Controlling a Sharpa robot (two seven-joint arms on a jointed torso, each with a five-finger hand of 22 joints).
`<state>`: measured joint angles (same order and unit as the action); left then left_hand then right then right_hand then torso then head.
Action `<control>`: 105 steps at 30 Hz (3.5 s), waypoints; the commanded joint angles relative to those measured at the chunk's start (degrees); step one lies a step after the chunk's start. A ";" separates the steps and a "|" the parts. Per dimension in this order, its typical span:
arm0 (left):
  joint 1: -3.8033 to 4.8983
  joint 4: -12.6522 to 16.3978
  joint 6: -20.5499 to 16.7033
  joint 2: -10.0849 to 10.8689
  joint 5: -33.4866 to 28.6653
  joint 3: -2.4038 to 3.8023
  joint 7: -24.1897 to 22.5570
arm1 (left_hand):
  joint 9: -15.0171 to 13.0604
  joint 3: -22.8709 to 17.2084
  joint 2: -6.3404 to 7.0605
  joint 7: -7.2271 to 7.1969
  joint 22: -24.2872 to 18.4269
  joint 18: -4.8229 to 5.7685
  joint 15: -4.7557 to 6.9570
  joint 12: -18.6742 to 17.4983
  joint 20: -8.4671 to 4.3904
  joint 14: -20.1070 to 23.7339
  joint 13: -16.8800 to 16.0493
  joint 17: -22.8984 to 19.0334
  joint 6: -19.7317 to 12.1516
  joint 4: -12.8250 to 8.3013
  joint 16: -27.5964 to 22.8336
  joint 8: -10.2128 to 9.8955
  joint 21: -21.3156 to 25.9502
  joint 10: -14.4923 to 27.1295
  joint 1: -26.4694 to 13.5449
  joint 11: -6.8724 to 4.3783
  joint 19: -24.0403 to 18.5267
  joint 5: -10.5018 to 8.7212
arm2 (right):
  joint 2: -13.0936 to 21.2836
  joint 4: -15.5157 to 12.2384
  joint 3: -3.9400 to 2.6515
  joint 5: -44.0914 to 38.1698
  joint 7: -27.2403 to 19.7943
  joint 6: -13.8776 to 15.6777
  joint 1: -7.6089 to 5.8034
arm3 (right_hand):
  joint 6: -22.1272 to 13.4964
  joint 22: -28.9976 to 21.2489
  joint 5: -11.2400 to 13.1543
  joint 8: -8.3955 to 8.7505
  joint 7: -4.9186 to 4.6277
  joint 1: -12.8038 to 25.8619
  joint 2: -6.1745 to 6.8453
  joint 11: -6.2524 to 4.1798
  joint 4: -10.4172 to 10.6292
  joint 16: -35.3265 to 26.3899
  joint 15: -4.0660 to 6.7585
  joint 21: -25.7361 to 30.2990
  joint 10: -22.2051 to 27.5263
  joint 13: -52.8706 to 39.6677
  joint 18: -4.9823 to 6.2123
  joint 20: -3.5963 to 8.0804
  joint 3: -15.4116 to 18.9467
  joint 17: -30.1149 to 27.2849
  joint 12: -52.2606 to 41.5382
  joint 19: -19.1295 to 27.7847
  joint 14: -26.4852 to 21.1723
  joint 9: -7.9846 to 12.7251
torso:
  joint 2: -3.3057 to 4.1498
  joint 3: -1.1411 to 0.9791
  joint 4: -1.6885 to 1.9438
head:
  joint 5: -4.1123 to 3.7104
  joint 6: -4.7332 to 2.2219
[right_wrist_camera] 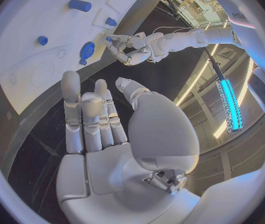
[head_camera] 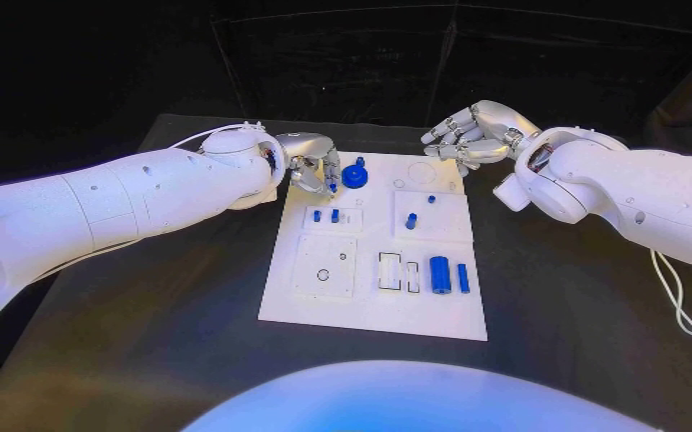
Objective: Assemble the parts on the task board
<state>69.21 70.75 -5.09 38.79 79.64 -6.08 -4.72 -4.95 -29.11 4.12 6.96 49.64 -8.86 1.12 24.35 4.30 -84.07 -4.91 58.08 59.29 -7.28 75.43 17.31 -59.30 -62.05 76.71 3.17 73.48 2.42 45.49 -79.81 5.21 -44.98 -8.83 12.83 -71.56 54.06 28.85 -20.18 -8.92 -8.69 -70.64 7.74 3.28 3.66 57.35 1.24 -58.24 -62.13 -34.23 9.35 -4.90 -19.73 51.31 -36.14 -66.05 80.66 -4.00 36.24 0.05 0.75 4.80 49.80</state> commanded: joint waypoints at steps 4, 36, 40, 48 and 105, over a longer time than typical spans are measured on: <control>-0.06 -0.40 1.50 -0.11 -0.64 0.04 0.48 | -0.05 -0.05 0.15 -0.03 0.02 0.58 0.45 -0.27 0.06 -0.32 0.10 -0.05 0.47 0.16 -0.23 -0.09 -0.19 -0.38 -0.57 -0.11 0.33 0.28 | 0.02 -0.06 -0.04 -0.09 -0.55 -0.31 -0.09 | -0.53 -0.05 -0.29 -0.21 -0.01 -0.01 -0.39 0.24 0.29 -0.23 -0.20 0.33 0.31 0.06 0.80 -0.04 0.02 0.07 -0.26 -0.22 0.14 -0.02 | 0.02 -0.03 -0.04 | 0.02 0.01; -0.54 -1.99 4.66 -1.36 -0.59 -0.06 0.97 | -0.01 -0.07 0.13 -0.08 -0.09 0.55 0.47 -0.40 0.05 -0.31 0.15 -0.19 0.57 0.19 -0.29 -0.17 -0.09 -0.51 -0.68 -0.15 0.25 0.28 | 0.02 -0.17 -0.04 -0.10 -0.55 -0.30 -0.09 | -0.53 -0.05 -0.29 -0.21 -0.01 -0.01 -0.39 0.24 0.29 -0.23 -0.20 0.33 0.31 0.06 0.80 -0.04 0.02 0.07 -0.26 -0.22 0.14 -0.02 | 0.03 -0.01 -0.05 | 0.11 0.20; -0.54 -2.23 4.91 -1.42 -0.58 -0.06 1.00 | 0.00 -0.07 0.13 -0.08 -0.09 0.55 0.47 -0.41 0.05 -0.31 0.16 -0.19 0.57 0.19 -0.29 -0.17 -0.09 -0.51 -0.68 -0.15 0.25 0.28 | 0.06 -0.18 -0.04 -0.10 -0.54 -0.29 -0.09 | -0.53 -0.05 -0.29 -0.21 -0.01 -0.01 -0.39 0.24 0.29 -0.23 -0.20 0.33 0.31 0.06 0.80 -0.04 0.02 0.07 -0.26 -0.22 0.14 -0.02 | 0.01 0.01 -0.04 | 0.08 0.20; -0.54 -2.68 4.87 -1.90 -0.58 -0.07 0.78 | 0.39 -0.07 0.50 0.13 -0.16 0.55 0.38 -1.13 0.07 -0.26 0.45 -0.32 -0.32 0.14 -0.33 -1.05 0.06 -0.20 -0.98 0.06 0.07 0.28 | -0.02 -0.19 -0.04 -0.10 -0.56 -0.29 -0.09 | -0.53 -0.05 -0.29 -0.21 -0.01 -0.01 -0.39 0.24 0.29 -0.23 -0.20 0.33 0.31 0.06 0.80 -0.04 0.02 0.07 -0.26 -0.22 0.14 -0.02 | 0.02 0.00 0.00 | 0.09 0.20; -0.16 1.94 -5.10 6.13 -57.80 -0.02 -18.02 | 0.91 -0.53 1.92 3.57 -13.20 -1.56 -2.52 -7.03 2.81 15.52 0.92 -30.26 -3.80 0.84 -20.54 -6.78 15.27 2.75 -2.44 3.26 -13.17 0.28 | 0.10 -0.71 -0.01 -52.29 12.89 -3.73 0.66 | 3.64 2.23 11.04 -0.49 0.39 -6.02 1.46 0.83 -6.24 -2.22 -0.27 -1.15 0.60 19.28 0.35 0.04 -7.50 -1.28 18.37 -3.59 2.45 0.19 | -0.01 0.12 0.03 | -3.03 -1.21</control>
<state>68.93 71.83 -8.21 44.71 44.43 -6.14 -13.58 -4.08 -29.86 6.56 10.35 36.55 -9.76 -1.43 17.06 7.07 -68.93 -3.93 28.07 55.11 -6.44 55.18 10.23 -44.32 -59.00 74.31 6.43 60.61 2.43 45.66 -80.33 5.22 -84.42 0.66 10.62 -70.92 57.38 31.04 -9.34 -9.59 -8.13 -76.60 8.74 3.99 -2.60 55.06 0.83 -59.13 -61.23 -15.15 9.35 -4.79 -26.95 50.04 -17.94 -69.43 82.73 -3.84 36.19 0.05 0.71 2.13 48.67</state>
